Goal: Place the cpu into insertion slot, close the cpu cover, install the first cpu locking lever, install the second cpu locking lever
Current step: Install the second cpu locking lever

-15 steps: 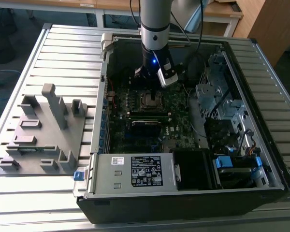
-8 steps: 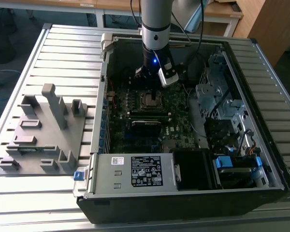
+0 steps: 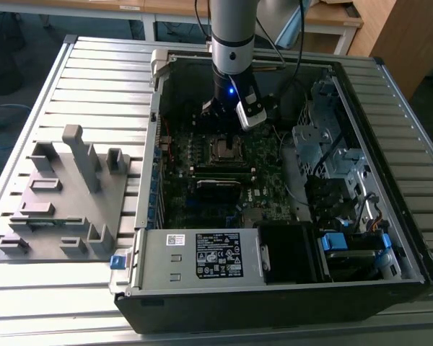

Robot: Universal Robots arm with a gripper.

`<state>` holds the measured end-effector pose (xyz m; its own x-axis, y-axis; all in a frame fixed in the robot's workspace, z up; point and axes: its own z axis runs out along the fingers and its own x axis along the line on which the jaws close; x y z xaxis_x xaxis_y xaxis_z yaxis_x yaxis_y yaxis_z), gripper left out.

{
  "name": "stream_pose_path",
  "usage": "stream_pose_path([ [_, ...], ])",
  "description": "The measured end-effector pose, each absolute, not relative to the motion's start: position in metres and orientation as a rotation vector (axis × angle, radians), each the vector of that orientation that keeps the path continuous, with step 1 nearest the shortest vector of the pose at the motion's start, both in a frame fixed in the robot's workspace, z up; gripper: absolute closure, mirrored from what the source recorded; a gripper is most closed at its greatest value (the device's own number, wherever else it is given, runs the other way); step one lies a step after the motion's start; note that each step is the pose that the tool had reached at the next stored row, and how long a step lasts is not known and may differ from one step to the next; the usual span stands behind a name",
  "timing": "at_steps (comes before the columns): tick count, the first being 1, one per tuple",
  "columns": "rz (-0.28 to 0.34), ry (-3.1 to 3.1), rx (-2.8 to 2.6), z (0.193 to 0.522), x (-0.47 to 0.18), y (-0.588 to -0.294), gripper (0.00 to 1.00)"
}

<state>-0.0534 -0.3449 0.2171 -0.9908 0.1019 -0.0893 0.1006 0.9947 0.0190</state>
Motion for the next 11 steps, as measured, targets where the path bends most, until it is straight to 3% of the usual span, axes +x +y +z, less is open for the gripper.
stream_pose_path([
  [11, 0.021, 3.066, 0.156, 0.217, -0.0534, -0.3449, 0.9],
])
